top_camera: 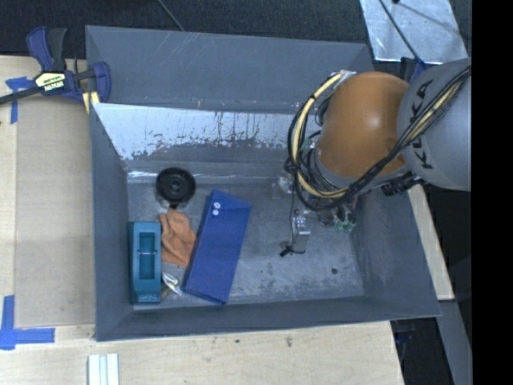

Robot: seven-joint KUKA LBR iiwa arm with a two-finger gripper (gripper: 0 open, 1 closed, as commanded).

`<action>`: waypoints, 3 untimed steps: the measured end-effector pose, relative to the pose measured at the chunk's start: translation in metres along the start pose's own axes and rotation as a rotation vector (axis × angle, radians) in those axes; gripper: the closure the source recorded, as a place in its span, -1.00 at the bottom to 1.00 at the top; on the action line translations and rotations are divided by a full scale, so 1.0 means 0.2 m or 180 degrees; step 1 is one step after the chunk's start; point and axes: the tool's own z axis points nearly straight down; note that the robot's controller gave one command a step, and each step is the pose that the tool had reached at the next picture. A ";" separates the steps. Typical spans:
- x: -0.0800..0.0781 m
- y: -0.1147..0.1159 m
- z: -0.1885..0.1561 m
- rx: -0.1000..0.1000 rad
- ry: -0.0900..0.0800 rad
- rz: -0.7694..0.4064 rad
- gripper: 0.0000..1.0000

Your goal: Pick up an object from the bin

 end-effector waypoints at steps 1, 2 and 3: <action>0.00 0.00 0.00 0.0000 0.0000 -0.0001 -1.00; -0.24 0.16 0.20 0.0004 -0.0038 -0.0050 -1.00; -0.28 0.28 0.37 -0.0001 -0.0010 -0.0079 -1.00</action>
Offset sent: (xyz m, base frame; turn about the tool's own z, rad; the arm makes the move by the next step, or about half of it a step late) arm 0.0692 0.0517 -0.0727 -0.0281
